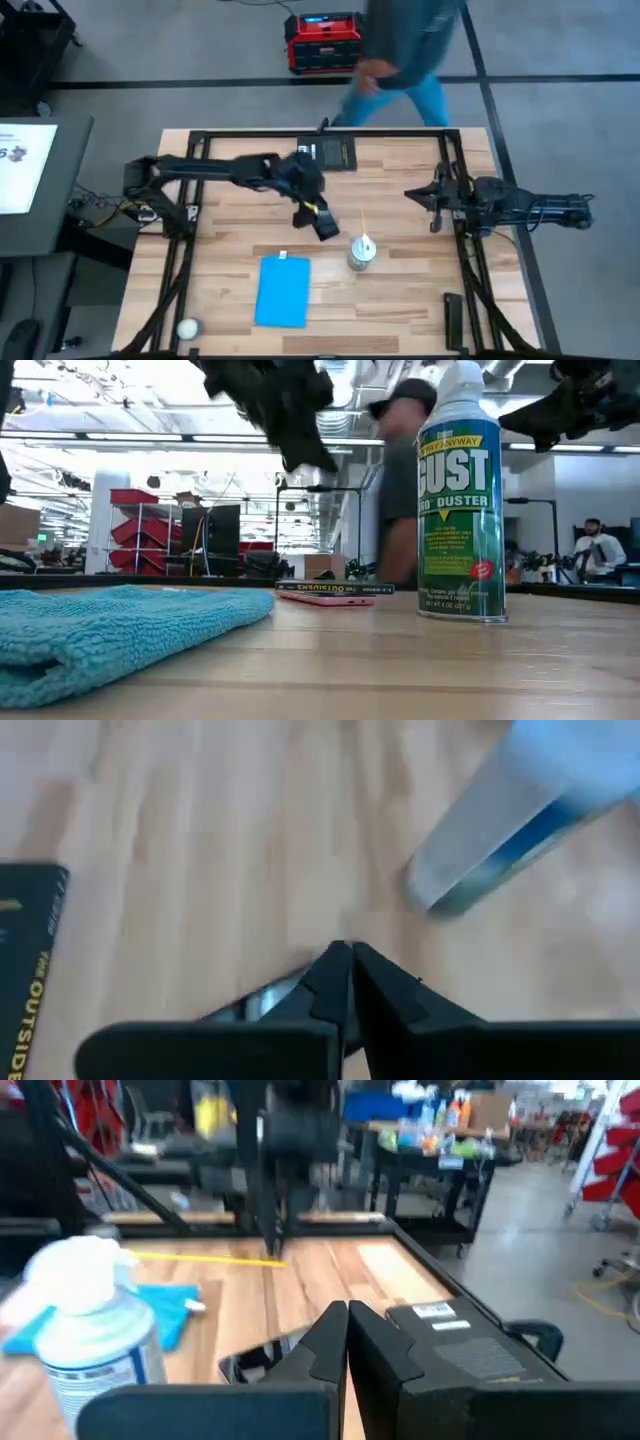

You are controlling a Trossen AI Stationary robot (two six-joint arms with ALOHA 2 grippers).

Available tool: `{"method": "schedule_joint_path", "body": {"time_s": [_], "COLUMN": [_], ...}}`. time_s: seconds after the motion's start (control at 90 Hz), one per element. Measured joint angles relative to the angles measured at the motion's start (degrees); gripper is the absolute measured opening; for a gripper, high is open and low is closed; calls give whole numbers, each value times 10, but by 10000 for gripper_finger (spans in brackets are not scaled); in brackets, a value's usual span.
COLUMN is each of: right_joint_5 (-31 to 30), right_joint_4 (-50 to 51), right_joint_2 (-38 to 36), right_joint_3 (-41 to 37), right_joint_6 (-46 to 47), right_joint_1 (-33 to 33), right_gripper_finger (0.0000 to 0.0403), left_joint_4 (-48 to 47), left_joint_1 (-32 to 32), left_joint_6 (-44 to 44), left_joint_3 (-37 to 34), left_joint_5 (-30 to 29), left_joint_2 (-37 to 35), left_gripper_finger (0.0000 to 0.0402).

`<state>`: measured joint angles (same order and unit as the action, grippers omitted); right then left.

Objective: Apply microfiber cloth
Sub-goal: Spray the front of the cellphone with the spray bottle

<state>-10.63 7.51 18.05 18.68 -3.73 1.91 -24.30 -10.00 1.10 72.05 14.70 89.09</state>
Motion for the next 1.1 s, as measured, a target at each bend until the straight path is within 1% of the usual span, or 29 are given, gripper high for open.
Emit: {"method": "schedule_joint_path", "body": {"time_s": [0.144,0.244,0.333,0.411,0.556,0.6,0.678,0.756,0.878,0.933,0.989,1.056,1.1], "right_joint_5": [0,0,0,0,0,0,0,0,6,31,70,117,136], "right_joint_4": [15,30,48,62,74,75,71,70,60,47,22,-16,-45], "right_joint_2": [116,201,272,323,386,398,409,413,407,395,380,362,353], "right_joint_3": [45,86,123,150,183,187,188,188,180,170,159,142,129], "right_joint_6": [-21,-39,-53,-62,-75,-75,-77,-82,-86,-87,-85,-72,-64], "right_joint_1": [13,17,24,30,45,51,67,83,100,106,113,121,127], "right_gripper_finger": [0,0,0,0,0,0,0,0,0,0,0,0,0], "left_joint_4": [-36,-74,-119,-164,-231,-238,-211,-193,-92,-29,43,123,170], "left_joint_1": [1,1,2,3,0,-2,-6,-10,-13,-13,-13,-13,-16], "left_joint_6": [-60,-99,-123,-138,-143,-143,-144,-139,-121,-115,-114,-114,-120], "left_joint_3": [0,0,0,-1,-8,-21,-49,-85,-154,-191,-232,-281,-313], "left_joint_5": [0,0,-7,-27,-74,-76,-77,-76,-59,-48,-44,-43,-43], "left_joint_2": [-35,-39,-31,-24,-19,-18,-19,-25,-54,-77,-103,-139,-160], "left_gripper_finger": [3,20,47,76,131,145,160,165,165,165,165,164,164]}}
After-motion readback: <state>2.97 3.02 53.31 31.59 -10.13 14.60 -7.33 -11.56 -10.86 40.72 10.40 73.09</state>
